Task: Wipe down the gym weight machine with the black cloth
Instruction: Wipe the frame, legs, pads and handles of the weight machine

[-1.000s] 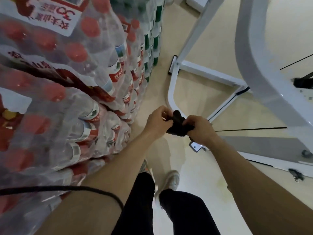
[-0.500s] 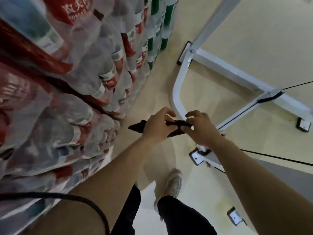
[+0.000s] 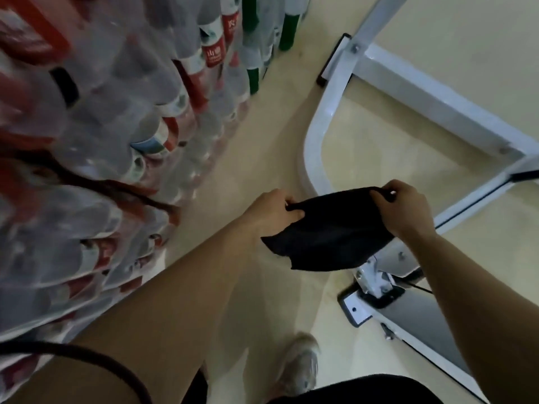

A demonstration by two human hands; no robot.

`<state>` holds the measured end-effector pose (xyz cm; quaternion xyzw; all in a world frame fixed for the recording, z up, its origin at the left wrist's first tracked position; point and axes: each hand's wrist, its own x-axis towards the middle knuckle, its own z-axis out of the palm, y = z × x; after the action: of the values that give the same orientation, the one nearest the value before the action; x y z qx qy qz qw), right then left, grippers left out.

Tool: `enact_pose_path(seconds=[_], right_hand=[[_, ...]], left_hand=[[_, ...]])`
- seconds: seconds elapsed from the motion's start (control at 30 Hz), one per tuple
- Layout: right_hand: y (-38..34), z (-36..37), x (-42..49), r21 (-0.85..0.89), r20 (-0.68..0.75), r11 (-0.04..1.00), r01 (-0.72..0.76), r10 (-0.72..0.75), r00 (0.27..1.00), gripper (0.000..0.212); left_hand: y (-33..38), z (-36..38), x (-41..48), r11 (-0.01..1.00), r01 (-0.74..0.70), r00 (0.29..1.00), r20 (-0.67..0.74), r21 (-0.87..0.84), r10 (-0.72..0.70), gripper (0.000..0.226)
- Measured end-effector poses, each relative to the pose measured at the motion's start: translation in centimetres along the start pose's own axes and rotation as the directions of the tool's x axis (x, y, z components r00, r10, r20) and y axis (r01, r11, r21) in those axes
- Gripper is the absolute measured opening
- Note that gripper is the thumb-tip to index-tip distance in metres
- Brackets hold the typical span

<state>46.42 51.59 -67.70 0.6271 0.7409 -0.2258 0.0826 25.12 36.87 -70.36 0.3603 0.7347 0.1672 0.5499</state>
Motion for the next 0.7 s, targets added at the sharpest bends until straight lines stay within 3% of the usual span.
enact_pose_path(seconds=[0.1,0.2,0.33,0.4,0.47,0.53,0.6,0.7], right_hand=[[1.0,2.9,4.3,-0.04,-0.034,0.999,-0.005,0.004,0.999,0.035],[0.3,5.8,8.5,0.027,-0.076,1.0,0.015,-0.013,0.997,0.04],[-0.8,9.3,12.4,0.134,-0.018,0.984,0.116,-0.115,0.993,0.051],[-0.9,10.6,12.8,0.045,0.042,0.983,0.176,-0.178,0.983,0.06],[-1.0,11.1,12.5,-0.109,-0.009,0.97,0.217,-0.219,0.976,0.069],[-1.3,11.1,11.8,-0.158,-0.138,0.95,0.271,-0.293,0.946,0.069],[-1.5,11.4,11.2,-0.094,-0.169,0.938,0.333,-0.344,0.923,0.057],[-2.2,13.1,10.1,0.158,0.071,0.942,0.297,-0.311,0.948,0.036]], left_hand=[[-0.7,1.5,5.4,0.999,-0.033,0.988,-0.15,-0.023,0.029,0.028],[-0.8,2.2,10.6,0.999,-0.034,0.935,-0.352,0.042,0.046,0.031],[-0.9,2.3,16.0,0.991,-0.013,0.8,-0.593,0.13,0.088,0.026],[-0.9,2.9,17.3,0.98,0.051,0.717,-0.69,0.192,0.098,0.029],[-0.6,4.1,17.5,0.986,0.102,0.625,-0.779,0.135,0.042,0.041],[-0.3,5.9,16.8,0.997,0.08,0.555,-0.831,0.009,-0.037,0.054],[-0.2,8.0,16.3,0.996,0.043,0.563,-0.822,-0.077,-0.087,0.057],[0.1,10.5,16.5,0.967,0.009,0.712,-0.677,-0.256,-0.186,0.057]])
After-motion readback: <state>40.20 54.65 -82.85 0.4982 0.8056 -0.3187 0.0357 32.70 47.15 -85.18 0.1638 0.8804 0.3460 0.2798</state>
